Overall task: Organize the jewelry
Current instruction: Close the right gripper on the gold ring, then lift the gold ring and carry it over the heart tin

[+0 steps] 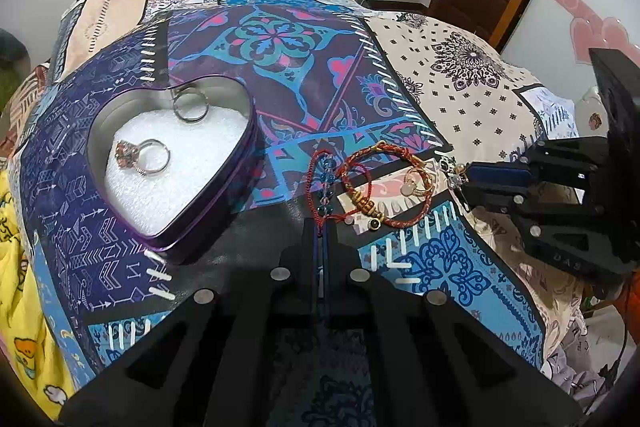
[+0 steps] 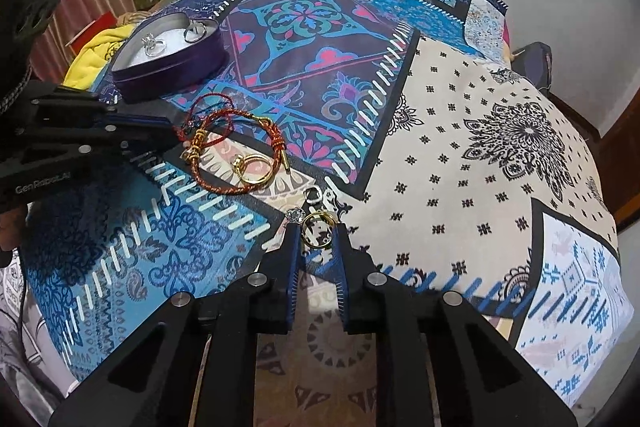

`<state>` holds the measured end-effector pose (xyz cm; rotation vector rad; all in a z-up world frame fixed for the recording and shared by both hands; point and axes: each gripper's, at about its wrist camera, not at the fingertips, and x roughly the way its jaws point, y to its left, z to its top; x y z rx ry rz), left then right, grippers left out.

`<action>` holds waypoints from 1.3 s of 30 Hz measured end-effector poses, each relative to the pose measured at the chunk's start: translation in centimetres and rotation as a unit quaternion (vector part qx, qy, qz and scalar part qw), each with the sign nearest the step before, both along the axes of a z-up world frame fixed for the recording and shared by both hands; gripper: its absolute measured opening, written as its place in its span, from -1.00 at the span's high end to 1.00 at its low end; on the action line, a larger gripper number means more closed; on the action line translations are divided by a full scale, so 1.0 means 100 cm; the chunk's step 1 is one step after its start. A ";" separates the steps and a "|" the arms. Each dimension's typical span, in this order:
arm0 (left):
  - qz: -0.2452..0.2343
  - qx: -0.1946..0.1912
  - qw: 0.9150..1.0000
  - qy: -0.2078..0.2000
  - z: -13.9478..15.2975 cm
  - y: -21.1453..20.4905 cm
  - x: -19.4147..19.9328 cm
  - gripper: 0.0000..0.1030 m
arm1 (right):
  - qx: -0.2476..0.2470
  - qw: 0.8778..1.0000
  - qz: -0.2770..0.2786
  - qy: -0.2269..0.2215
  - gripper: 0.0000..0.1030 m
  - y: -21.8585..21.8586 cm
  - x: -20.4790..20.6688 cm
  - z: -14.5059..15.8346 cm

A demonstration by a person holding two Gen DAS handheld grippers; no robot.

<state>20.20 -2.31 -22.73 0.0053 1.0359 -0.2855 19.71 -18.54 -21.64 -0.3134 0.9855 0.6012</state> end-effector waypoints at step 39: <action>0.016 -0.003 0.999 -0.052 0.031 0.006 -0.014 0.99 | 0.028 0.999 -0.026 -0.014 0.62 -0.005 0.004 0.013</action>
